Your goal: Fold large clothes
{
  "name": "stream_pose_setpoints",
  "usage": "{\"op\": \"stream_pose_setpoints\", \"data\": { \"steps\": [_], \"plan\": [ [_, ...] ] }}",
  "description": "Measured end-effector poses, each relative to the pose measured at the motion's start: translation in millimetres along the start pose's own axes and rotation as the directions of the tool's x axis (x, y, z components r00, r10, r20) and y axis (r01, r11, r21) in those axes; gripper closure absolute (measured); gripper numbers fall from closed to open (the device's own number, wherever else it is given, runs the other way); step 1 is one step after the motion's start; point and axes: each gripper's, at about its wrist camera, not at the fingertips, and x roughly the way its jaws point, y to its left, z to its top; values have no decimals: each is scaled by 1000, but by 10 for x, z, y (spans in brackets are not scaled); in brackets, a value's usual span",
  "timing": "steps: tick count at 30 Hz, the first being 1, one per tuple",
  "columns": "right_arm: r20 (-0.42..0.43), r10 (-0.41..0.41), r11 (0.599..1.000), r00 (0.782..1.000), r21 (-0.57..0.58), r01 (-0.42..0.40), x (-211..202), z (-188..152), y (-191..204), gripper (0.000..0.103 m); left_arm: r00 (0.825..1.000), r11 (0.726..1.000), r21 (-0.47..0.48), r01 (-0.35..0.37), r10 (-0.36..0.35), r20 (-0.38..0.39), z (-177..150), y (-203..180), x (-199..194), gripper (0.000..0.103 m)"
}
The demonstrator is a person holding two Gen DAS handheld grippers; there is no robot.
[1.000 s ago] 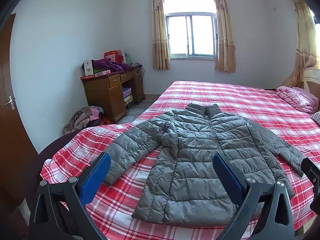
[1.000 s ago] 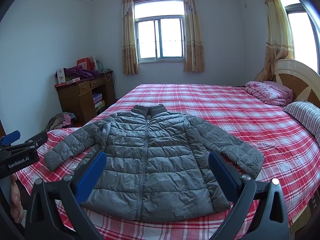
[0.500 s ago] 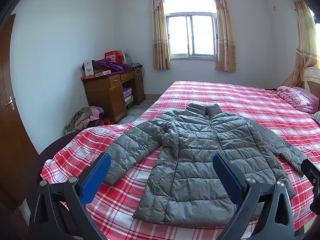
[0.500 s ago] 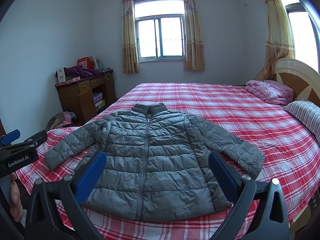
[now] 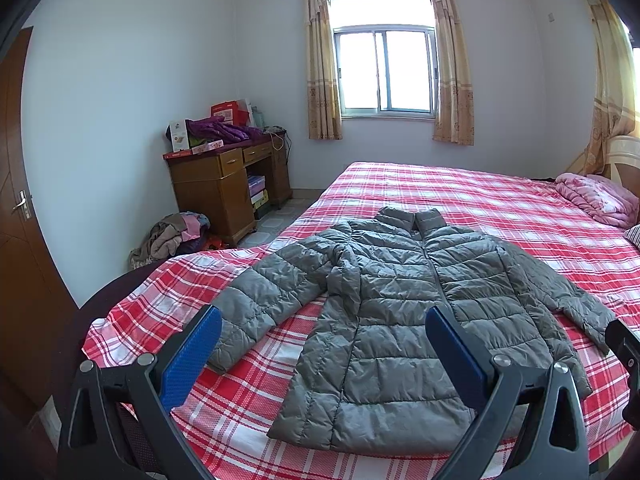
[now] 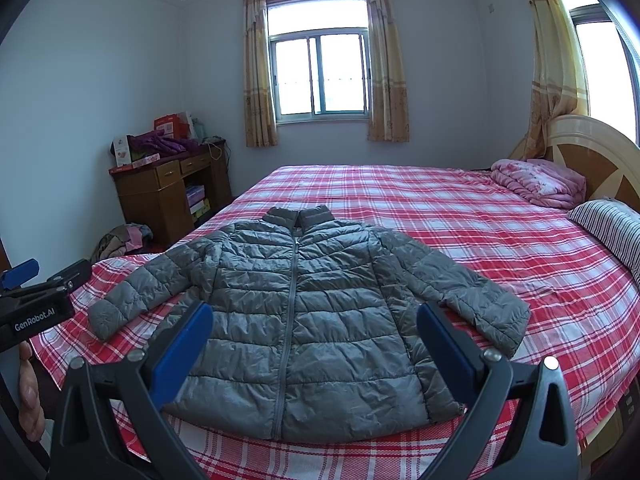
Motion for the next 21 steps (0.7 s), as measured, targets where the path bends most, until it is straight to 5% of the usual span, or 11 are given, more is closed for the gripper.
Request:
{"op": "stream_pose_setpoints", "data": {
  "steps": [21],
  "plan": [
    [-21,-4,1000,1000,19,5,98,-42,-106,0,999,999,38,8,-7,-36,-104,-95,247,1]
  ]
}}
